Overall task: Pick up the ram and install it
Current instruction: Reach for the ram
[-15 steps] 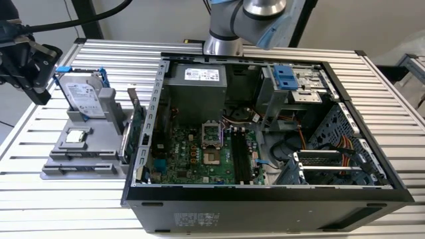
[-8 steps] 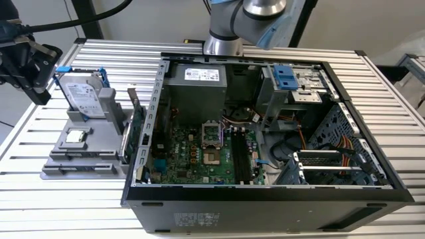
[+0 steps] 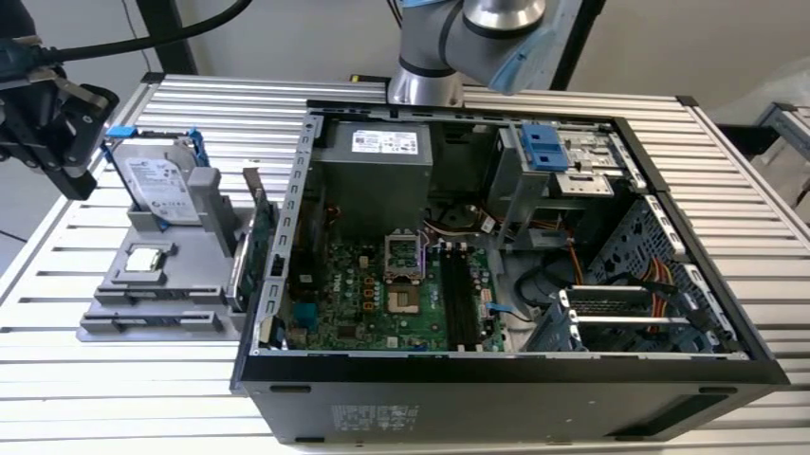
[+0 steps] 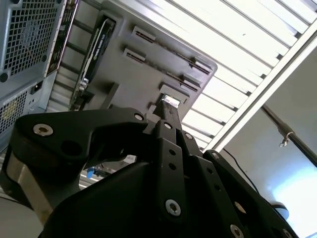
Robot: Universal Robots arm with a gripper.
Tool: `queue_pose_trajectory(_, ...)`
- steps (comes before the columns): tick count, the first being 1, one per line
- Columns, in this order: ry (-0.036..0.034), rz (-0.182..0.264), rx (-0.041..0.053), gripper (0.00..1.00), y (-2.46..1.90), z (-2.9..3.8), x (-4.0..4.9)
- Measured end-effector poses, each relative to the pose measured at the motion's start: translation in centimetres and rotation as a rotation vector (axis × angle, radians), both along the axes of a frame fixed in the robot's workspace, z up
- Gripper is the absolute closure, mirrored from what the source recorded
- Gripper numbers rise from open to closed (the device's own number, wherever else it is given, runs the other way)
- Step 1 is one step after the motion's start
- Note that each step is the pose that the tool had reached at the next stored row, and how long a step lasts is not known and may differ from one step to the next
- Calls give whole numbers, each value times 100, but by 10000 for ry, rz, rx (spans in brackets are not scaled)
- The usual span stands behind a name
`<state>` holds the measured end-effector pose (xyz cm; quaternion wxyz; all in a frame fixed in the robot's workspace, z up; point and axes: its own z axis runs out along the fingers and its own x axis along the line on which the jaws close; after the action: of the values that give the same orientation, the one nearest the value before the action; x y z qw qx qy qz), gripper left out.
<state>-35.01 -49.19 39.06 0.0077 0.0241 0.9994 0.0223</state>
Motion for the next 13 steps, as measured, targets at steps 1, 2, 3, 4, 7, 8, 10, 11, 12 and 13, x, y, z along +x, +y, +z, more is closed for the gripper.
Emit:
queue_pose_trajectory(1,1,53,-1,100,0,0,0)
queue_pose_trajectory(2,0,105,-1,100,0,1,-1)
queue_pose_trajectory(3,0,160,-2,100,0,0,-2)
queue_pose_trajectory(4,0,208,-2,100,0,0,-3)
queue_pose_trajectory(7,0,357,-2,100,0,0,-5)
queue_pose_trajectory(8,0,420,-3,100,0,0,-6)
queue_pose_trajectory(10,-1,539,-3,100,0,0,-8)
queue_pose_trajectory(11,0,596,-4,100,0,0,-8)
queue_pose_trajectory(12,0,645,-4,100,0,0,-9)
queue_pose_trajectory(13,0,669,-4,100,0,0,-8)
